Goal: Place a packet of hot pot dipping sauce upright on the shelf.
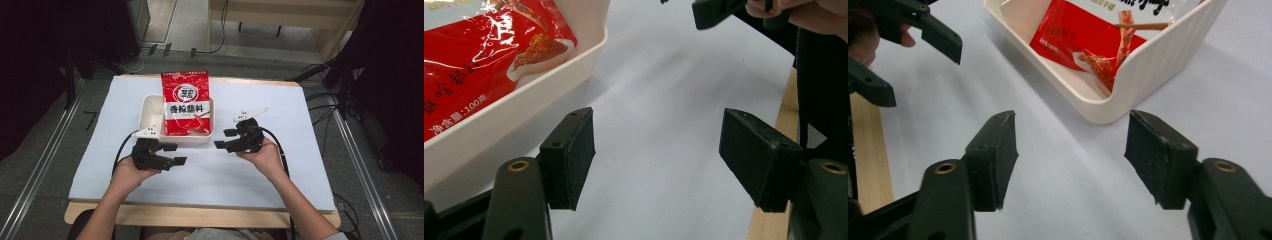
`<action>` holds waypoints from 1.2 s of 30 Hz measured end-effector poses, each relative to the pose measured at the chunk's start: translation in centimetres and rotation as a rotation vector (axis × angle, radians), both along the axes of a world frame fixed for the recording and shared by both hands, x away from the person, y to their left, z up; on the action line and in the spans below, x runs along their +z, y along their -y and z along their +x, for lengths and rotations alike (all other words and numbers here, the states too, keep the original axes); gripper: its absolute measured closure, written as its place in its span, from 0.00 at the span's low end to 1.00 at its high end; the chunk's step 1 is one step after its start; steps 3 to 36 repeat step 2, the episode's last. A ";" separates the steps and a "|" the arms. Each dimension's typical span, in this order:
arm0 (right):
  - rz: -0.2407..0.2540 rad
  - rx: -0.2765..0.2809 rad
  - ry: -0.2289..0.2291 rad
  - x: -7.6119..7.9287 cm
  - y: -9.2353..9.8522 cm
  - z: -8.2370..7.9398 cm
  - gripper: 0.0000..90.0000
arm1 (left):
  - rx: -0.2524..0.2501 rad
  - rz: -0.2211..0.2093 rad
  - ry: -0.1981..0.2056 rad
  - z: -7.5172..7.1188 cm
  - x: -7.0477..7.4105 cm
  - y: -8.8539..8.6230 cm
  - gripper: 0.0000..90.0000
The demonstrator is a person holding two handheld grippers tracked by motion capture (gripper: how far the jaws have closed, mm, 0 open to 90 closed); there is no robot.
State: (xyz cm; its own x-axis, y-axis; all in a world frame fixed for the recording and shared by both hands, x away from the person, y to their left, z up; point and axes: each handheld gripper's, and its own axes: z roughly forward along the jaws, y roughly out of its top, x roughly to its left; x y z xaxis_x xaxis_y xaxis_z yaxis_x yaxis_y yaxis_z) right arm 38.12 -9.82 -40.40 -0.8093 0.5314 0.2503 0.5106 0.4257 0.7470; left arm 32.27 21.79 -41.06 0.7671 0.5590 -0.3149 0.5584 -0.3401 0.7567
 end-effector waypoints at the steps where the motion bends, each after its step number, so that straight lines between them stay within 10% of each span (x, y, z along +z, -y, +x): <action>1: 0.004 0.006 -0.004 -0.2 0.0 -0.1 0.37 | 0.001 0.003 0.003 0.0 0.0 0.0 0.34; 36: 0.007 0.018 0.000 -0.3 0.0 -0.1 0.35 | 0.003 0.005 0.003 0.0 0.0 0.0 0.34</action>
